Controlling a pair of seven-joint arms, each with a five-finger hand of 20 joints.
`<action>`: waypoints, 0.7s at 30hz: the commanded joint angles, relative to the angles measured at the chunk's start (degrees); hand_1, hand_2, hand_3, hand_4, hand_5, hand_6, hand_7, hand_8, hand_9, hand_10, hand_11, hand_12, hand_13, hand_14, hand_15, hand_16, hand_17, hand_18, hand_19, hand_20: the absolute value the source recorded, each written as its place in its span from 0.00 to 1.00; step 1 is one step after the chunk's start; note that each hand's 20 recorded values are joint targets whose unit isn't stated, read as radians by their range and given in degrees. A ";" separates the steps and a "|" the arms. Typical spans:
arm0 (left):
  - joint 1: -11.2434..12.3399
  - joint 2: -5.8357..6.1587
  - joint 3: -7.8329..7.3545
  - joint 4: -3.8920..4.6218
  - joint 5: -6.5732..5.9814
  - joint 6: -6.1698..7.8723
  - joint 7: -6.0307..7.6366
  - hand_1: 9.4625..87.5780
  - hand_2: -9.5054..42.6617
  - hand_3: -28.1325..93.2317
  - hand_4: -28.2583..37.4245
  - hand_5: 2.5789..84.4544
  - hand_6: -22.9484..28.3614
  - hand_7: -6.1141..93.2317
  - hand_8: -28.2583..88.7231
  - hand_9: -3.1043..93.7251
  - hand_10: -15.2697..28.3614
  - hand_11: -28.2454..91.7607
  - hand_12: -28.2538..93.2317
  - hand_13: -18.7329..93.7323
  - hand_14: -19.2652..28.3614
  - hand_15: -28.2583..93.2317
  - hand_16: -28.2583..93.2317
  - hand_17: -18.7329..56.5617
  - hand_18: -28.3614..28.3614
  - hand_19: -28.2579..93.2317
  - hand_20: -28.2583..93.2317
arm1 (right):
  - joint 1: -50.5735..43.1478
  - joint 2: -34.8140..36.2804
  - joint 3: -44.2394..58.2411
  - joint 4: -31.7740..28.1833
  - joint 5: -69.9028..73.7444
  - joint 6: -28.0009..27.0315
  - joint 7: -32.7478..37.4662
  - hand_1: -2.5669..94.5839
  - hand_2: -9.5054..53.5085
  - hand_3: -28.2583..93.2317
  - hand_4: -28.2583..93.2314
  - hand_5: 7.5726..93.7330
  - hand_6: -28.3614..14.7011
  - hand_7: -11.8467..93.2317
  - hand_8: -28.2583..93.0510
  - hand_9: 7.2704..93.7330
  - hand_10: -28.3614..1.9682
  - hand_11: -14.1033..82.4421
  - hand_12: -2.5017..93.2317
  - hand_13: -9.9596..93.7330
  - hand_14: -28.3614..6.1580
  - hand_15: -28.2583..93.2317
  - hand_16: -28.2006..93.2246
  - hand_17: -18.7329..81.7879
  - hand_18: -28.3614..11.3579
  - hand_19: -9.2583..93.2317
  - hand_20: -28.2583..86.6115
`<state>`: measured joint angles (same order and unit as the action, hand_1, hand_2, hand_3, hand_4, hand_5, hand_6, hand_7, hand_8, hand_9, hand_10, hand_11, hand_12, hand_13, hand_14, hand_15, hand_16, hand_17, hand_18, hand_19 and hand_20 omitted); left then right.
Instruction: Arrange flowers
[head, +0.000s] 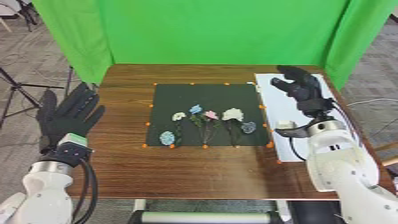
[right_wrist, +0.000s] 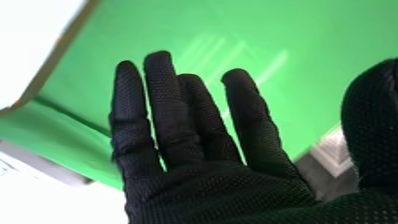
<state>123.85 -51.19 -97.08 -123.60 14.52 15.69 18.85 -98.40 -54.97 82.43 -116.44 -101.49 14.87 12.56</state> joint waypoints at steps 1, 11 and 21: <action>2.48 -1.11 -1.19 -1.20 2.99 -0.12 0.33 0.20 0.47 0.80 0.00 0.41 0.56 0.19 0.16 0.31 0.62 0.38 0.29 0.28 0.59 0.44 0.15 0.18 0.69 0.45 0.32 | -5.52 -6.91 9.07 2.25 32.02 -11.68 -11.67 0.15 0.29 0.85 0.00 0.32 0.56 0.24 0.14 0.31 0.40 0.21 0.16 0.35 0.33 0.45 0.33 0.32 0.22 0.53 0.41; 5.98 -1.02 -3.89 -3.51 6.82 0.50 2.38 0.18 0.46 0.79 0.00 0.36 0.54 0.16 0.16 0.24 0.56 0.34 0.25 0.24 0.47 0.36 0.12 0.21 0.55 0.35 0.29 | -9.46 -12.09 12.78 1.52 41.12 -13.60 -17.32 0.13 0.27 0.89 0.00 0.30 0.60 0.23 0.14 0.29 0.55 0.19 0.12 0.33 0.48 0.32 0.33 0.32 0.29 0.35 0.41; 7.65 -0.92 -4.90 -4.40 5.81 1.90 4.20 0.18 0.46 0.79 0.00 0.28 0.51 0.16 0.16 0.21 0.55 0.34 0.24 0.23 0.47 0.37 0.11 0.21 0.52 0.32 0.29 | -11.43 -12.96 14.86 0.19 42.61 -14.75 -16.87 0.14 0.27 0.90 0.00 0.32 0.60 0.22 0.14 0.29 0.55 0.19 0.12 0.33 0.48 0.31 0.33 0.32 0.28 0.35 0.42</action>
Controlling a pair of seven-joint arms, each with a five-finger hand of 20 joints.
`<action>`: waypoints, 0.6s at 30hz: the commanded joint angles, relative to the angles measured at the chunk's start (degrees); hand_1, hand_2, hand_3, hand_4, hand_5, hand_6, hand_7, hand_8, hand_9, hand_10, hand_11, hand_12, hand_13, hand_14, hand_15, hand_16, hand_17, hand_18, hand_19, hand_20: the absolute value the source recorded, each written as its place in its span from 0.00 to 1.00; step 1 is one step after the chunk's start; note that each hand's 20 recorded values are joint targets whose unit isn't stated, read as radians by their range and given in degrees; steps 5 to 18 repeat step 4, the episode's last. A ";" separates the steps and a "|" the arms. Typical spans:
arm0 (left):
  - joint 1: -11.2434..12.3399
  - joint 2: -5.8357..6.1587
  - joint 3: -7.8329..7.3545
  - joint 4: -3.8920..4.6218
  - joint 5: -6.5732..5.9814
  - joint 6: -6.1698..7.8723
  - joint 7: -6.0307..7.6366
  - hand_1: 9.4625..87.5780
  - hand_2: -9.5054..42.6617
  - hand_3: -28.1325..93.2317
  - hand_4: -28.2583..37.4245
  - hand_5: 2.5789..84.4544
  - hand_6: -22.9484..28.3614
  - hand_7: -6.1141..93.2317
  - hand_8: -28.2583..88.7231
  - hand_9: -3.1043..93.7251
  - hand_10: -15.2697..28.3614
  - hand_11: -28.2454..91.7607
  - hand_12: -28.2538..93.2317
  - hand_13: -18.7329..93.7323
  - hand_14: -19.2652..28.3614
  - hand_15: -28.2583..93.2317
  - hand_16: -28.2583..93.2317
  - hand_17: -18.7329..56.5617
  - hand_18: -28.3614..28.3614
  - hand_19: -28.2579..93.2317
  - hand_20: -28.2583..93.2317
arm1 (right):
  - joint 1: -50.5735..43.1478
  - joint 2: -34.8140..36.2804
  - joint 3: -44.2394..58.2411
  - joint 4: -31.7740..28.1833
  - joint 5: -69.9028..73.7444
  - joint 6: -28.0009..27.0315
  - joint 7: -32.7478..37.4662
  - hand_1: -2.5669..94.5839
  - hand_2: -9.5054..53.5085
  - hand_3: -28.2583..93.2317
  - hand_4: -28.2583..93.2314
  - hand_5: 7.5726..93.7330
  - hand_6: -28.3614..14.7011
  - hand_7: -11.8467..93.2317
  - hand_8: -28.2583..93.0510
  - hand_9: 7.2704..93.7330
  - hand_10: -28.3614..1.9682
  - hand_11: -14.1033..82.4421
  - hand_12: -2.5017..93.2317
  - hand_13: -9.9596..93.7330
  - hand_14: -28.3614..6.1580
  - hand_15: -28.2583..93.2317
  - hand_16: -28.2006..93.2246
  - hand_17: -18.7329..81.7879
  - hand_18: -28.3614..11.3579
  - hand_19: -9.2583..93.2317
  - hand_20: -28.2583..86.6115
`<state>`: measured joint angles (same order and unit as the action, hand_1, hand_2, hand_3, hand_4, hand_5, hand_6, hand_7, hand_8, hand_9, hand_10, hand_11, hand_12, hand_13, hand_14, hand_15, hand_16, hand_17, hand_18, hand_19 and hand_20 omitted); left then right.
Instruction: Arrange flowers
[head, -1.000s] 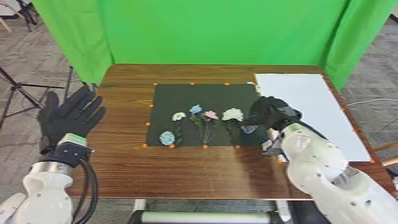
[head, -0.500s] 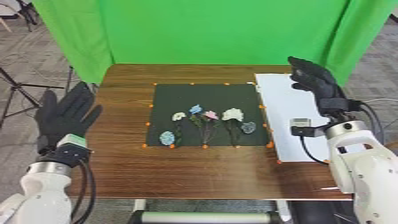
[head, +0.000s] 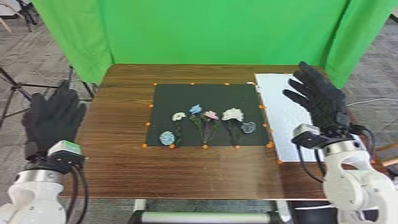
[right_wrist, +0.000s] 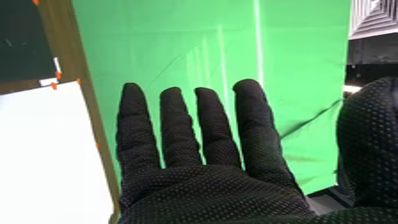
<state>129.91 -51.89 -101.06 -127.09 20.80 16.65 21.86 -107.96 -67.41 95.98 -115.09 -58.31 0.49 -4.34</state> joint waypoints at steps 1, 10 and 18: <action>1.68 -0.34 -1.02 -0.99 -0.39 0.84 1.11 0.18 0.46 0.79 0.00 0.28 0.52 0.16 0.16 0.21 0.55 0.34 0.24 0.23 0.47 0.37 0.10 0.21 0.52 0.32 0.29 | -2.26 -0.62 1.65 -1.44 -0.51 -0.32 -0.02 0.14 0.27 0.90 0.00 0.33 0.60 0.22 0.14 0.29 0.55 0.19 0.12 0.33 0.48 0.31 0.33 0.32 0.28 0.35 0.42; 1.86 -0.28 -1.18 -1.13 -0.27 0.76 1.15 0.18 0.45 0.79 0.00 0.28 0.52 0.16 0.16 0.21 0.55 0.35 0.24 0.23 0.47 0.37 0.10 0.21 0.52 0.32 0.29 | -2.96 -0.71 2.47 -1.92 -0.08 -0.82 0.13 0.14 0.27 0.90 0.00 0.33 0.60 0.22 0.14 0.29 0.55 0.19 0.12 0.33 0.48 0.31 0.34 0.32 0.28 0.35 0.42; 1.86 -0.28 -1.18 -1.13 -0.27 0.76 1.15 0.18 0.45 0.79 0.00 0.28 0.52 0.16 0.16 0.21 0.55 0.35 0.24 0.23 0.47 0.37 0.10 0.21 0.52 0.32 0.29 | -2.96 -0.71 2.47 -1.92 -0.08 -0.82 0.13 0.14 0.27 0.90 0.00 0.33 0.60 0.22 0.14 0.29 0.55 0.19 0.12 0.33 0.48 0.31 0.34 0.32 0.28 0.35 0.42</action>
